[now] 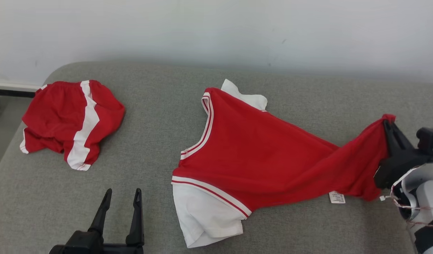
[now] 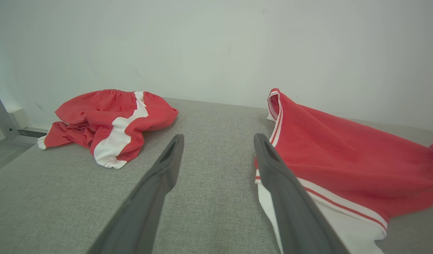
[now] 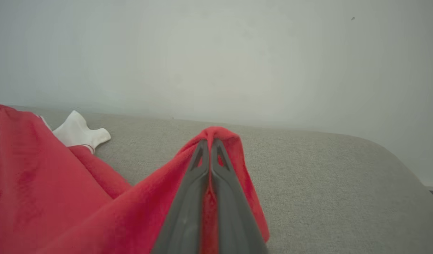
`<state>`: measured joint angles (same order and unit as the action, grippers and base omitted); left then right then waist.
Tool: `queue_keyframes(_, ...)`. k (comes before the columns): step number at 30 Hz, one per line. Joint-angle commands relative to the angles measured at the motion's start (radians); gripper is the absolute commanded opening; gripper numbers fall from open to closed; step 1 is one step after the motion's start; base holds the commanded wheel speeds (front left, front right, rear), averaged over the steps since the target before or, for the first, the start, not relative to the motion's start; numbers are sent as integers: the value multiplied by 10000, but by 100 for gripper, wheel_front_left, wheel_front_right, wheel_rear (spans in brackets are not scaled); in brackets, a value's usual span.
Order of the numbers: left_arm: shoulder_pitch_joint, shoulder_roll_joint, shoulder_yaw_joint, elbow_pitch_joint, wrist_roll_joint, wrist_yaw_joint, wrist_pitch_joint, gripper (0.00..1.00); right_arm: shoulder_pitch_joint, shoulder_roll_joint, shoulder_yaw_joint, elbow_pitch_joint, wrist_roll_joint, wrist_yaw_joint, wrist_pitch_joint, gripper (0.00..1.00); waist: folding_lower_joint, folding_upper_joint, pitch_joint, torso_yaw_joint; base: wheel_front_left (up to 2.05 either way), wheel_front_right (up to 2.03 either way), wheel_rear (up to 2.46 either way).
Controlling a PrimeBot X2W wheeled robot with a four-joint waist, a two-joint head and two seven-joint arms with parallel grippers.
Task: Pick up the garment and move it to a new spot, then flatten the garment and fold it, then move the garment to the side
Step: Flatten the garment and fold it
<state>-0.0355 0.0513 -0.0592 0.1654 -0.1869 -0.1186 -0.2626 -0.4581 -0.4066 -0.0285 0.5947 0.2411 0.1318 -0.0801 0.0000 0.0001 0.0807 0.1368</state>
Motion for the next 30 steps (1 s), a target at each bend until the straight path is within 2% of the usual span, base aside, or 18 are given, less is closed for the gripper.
queue_keyframes(1,-185,-16,-73,18,-103,30,-34,100,-330,-112,-24,288,-42,-23,-148,0,0,-1,334,336,0,0,0)
queue_keyframes(8,-332,-16,-387,38,-235,161,-34,100,-1896,-224,-335,2584,-397,-23,-807,0,0,-1,612,582,0,0,0)
queue_keyframes(9,-352,-16,-428,38,-245,185,-34,100,-2034,-214,-355,2942,-458,-23,-763,31,0,-1,624,595,0,0,0)
queue_keyframes(10,-367,-16,-459,44,-224,204,-34,100,-2193,-137,-389,3249,-427,-23,-725,100,0,-1,628,602,0,0,0)
queue_keyframes(16,-318,-16,-441,35,-185,289,-34,100,-2580,22,-185,4195,-460,-23,-1338,100,0,-1,449,365,0,0,0)
queue_keyframes(22,-50,-15,-242,-8,-15,292,-34,100,-2377,160,121,4045,-297,-23,-1772,100,0,-1,92,-36,0,0,0)
queue_keyframes(25,84,-13,-99,-74,29,275,-34,100,-2045,118,232,3498,-209,-23,-1852,100,0,-1,-130,-270,0,0,0)
queue_keyframes(30,366,-13,164,-186,178,266,-34,100,-820,193,108,1585,-169,-23,-1849,100,0,-1,-445,-633,0,0,0)
